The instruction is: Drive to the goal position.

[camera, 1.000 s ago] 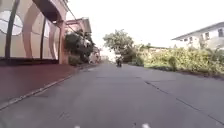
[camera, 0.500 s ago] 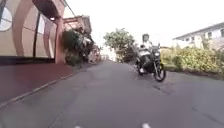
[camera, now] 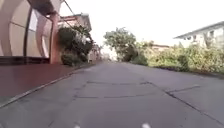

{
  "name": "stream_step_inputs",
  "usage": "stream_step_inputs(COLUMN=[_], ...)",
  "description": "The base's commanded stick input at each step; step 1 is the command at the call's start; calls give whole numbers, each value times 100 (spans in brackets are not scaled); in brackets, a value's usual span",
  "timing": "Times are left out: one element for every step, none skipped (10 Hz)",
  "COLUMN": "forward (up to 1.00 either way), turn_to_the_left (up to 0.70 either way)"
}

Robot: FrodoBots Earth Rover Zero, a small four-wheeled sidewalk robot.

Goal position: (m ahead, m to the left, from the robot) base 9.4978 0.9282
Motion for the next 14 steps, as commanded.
stream_step_inputs(forward=[100, 100, 100, 100, 100, 100, 100, 100, 100, 100, 100, 100, 100, 100], turn_to_the_left=[0, 0, 0, 8, 1, 0, 0, 0, 0, 0, 0, 0, 0, 0])
